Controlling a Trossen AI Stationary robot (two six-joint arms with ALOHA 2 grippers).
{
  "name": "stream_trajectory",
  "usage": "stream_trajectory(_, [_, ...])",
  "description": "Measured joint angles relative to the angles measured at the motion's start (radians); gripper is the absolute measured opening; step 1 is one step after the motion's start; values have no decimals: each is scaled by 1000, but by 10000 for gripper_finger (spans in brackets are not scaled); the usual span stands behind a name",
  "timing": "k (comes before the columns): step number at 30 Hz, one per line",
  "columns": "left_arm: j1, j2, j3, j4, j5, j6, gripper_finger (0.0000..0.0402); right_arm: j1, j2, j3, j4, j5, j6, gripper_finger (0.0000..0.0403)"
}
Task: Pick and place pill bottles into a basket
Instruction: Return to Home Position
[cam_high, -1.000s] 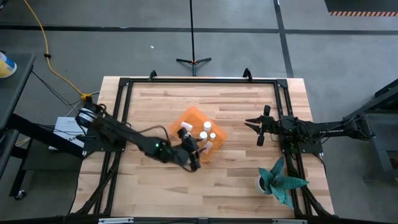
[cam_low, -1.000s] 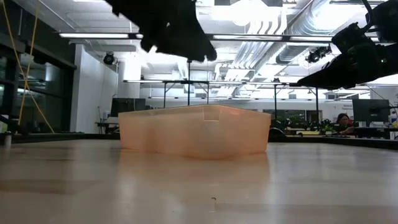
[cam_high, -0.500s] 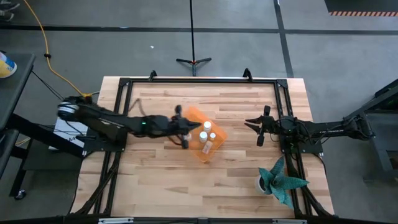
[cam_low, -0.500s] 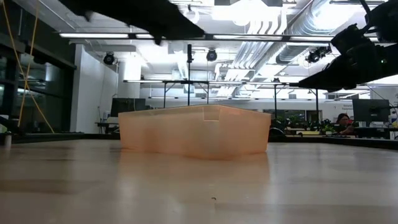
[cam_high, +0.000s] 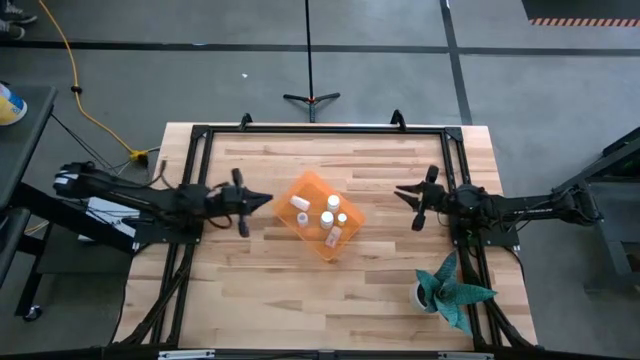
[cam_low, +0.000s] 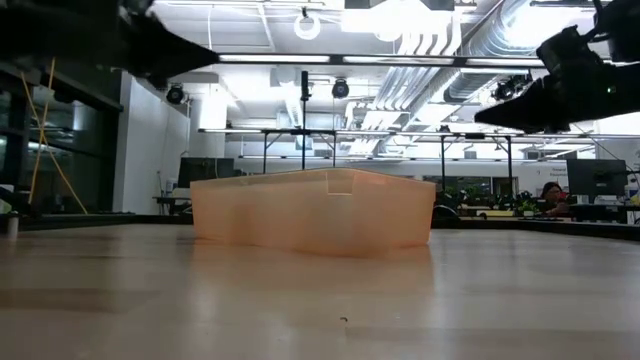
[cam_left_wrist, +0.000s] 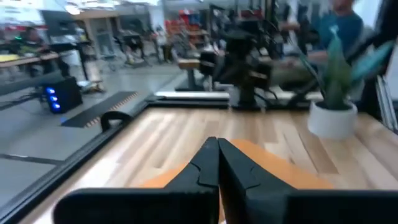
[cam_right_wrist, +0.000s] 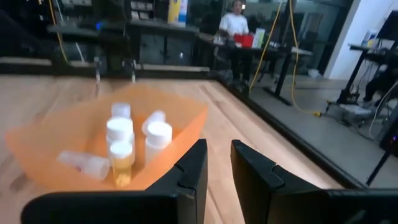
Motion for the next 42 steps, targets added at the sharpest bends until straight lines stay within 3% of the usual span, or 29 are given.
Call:
stream_trajectory(3, [-1,-158,-59,-73,-6,-16,42,0,-1,0,25,-3,-3,62])
stream_trajectory(7, [-1,-316,-146,-95,42,-23,21,-13,0,0,25,-34,-1,62])
stream_trajectory(14, [-1,-470,-216,-172,36,-45,39,-100,0,0,37,-182,25,38])
stream_trajectory(17, [-1,-490,-216,-213,35,-44,22,-140,0,0,30,-202,45,18])
stream_trajectory(22, [-1,-495,-216,-253,32,-64,26,-179,0,0,29,-328,105,4])
stream_trajectory(28, [-1,-495,-216,-320,-9,-116,21,-167,0,-1,-57,-232,128,1])
stream_trajectory(38, [-1,-496,-216,-302,73,-121,22,-67,-1,-2,23,-318,161,1])
stream_trajectory(42, [-1,-497,-216,-264,125,-81,22,-16,-1,-2,24,-270,177,1])
